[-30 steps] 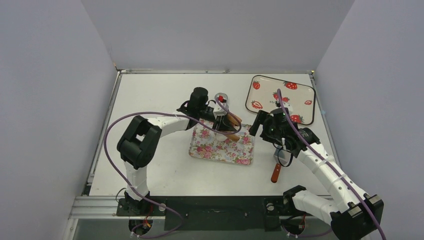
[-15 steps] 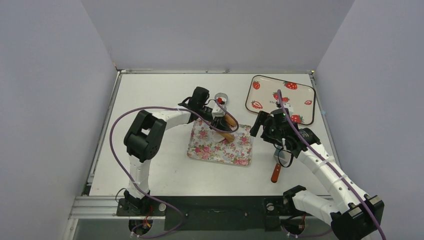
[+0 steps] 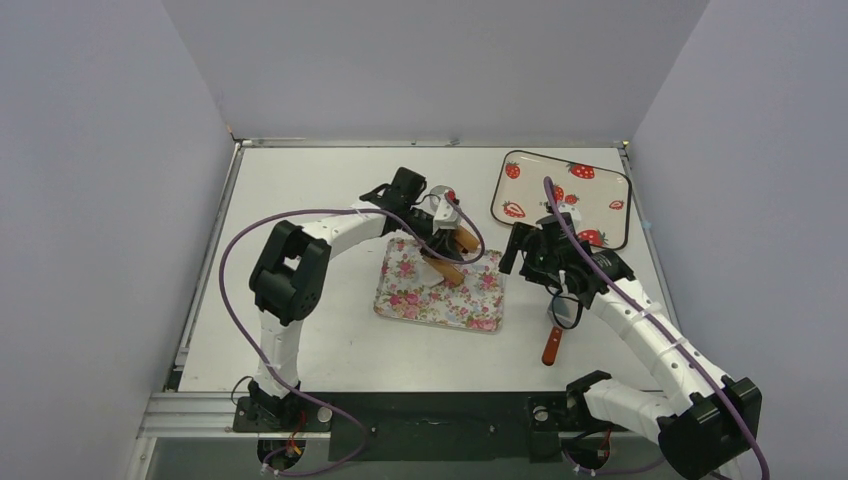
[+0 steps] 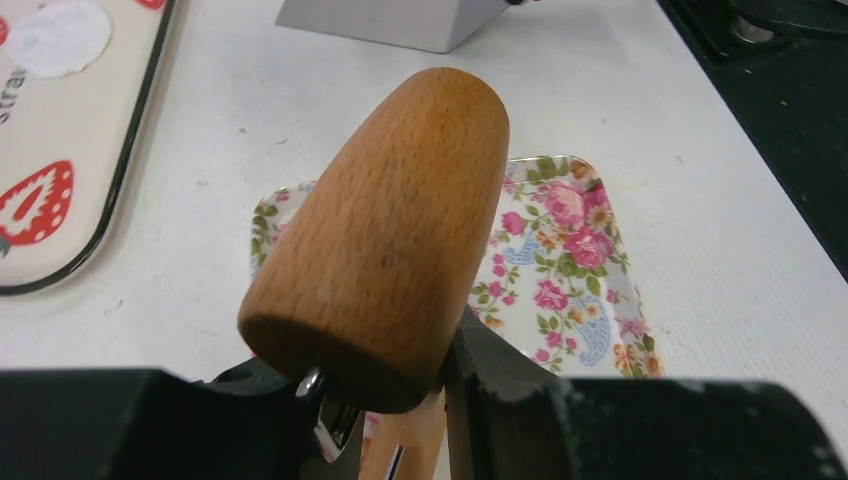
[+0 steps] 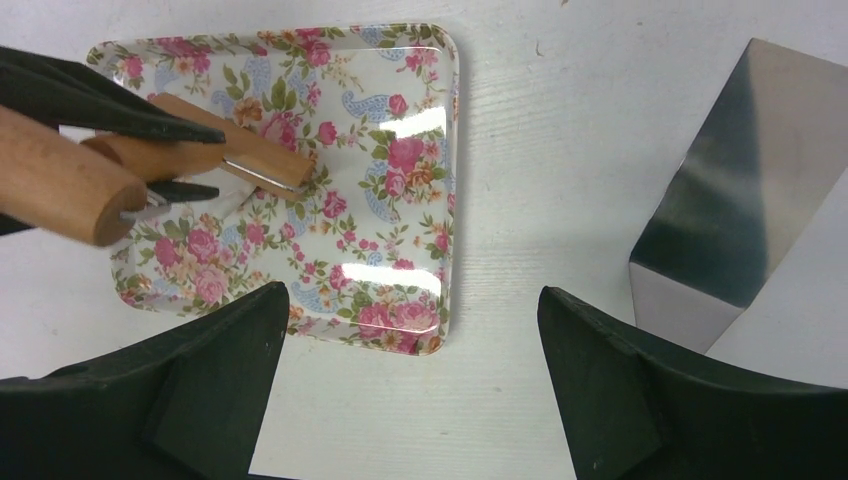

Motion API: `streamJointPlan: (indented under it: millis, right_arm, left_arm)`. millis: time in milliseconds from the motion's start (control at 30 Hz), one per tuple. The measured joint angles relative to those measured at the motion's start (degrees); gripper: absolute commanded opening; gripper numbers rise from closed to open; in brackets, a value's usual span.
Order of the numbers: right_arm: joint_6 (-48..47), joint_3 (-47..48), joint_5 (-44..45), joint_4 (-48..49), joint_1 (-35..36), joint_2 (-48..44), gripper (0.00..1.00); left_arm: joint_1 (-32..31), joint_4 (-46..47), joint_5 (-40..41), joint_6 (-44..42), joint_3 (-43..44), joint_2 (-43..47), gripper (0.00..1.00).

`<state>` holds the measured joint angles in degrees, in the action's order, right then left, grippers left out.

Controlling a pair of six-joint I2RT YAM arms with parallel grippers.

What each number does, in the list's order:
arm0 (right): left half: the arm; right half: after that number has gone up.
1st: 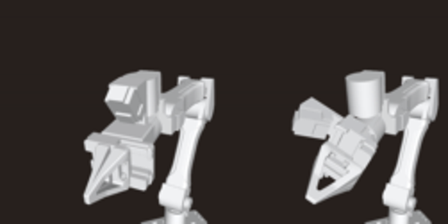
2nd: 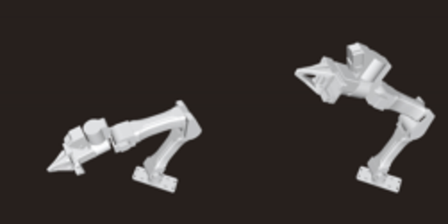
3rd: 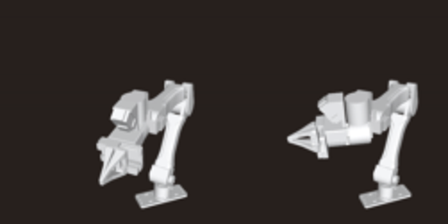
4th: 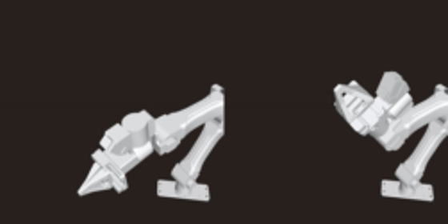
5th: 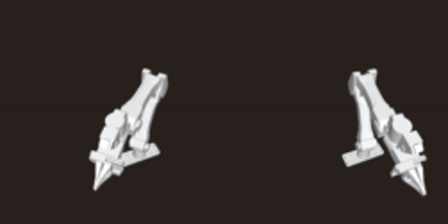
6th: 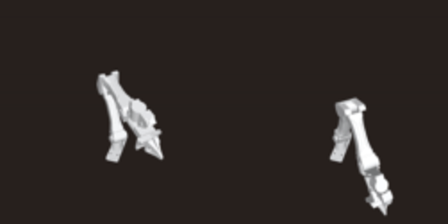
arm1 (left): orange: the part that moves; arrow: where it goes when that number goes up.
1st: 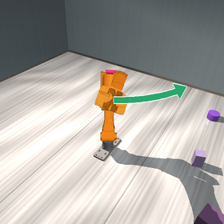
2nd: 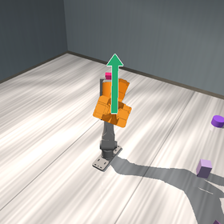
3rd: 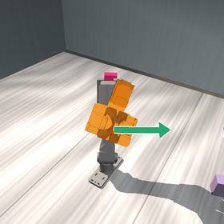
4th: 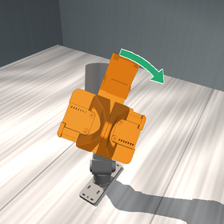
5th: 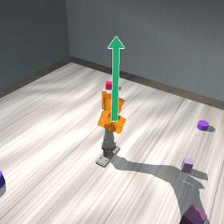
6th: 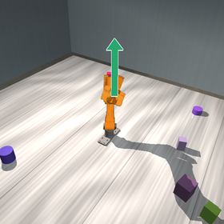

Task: Roll out the dumpling wrappers from the dough
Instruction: Flatten out the dough on the work surface.

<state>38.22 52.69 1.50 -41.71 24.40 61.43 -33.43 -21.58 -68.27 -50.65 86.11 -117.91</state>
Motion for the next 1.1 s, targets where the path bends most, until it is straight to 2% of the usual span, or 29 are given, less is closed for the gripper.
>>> streamJointPlan:
  millis: [167,300,467,633,733,867,1100]
  right_arm:
    - [-0.9,0.6,0.1,0.1,0.0,0.0,0.91]
    - [-2.1,0.6,-0.5,1.6,0.0,-0.1,0.92]
    - [-3.7,0.6,-2.1,5.7,0.0,-1.7,0.92]
    - [-4.4,-0.1,-1.7,12.7,-0.1,-6.5,0.92]
    - [-4.5,-2.2,-1.1,16.2,-0.2,-8.9,0.92]
    - [-4.8,-4.5,-0.9,17.6,-0.8,-9.4,0.92]
    - [-5.5,-6.9,-0.9,17.5,-2.5,-9.4,0.92]
  left_arm:
    - [0.1,9.2,7.8,15.9,0.5,0.5,0.00]
    - [0.2,13.2,11.8,23.8,0.0,1.8,0.00]
    - [0.0,21.3,18.9,34.0,-6.5,7.7,0.00]
    - [-1.1,29.1,29.2,41.4,-16.6,18.3,0.00]
    - [-3.4,36.6,35.1,47.3,-20.8,21.3,0.00]
    - [-7.4,48.4,43.1,54.0,-26.5,20.6,0.00]
    - [-10.6,55.5,49.2,57.8,-32.8,17.8,0.00]
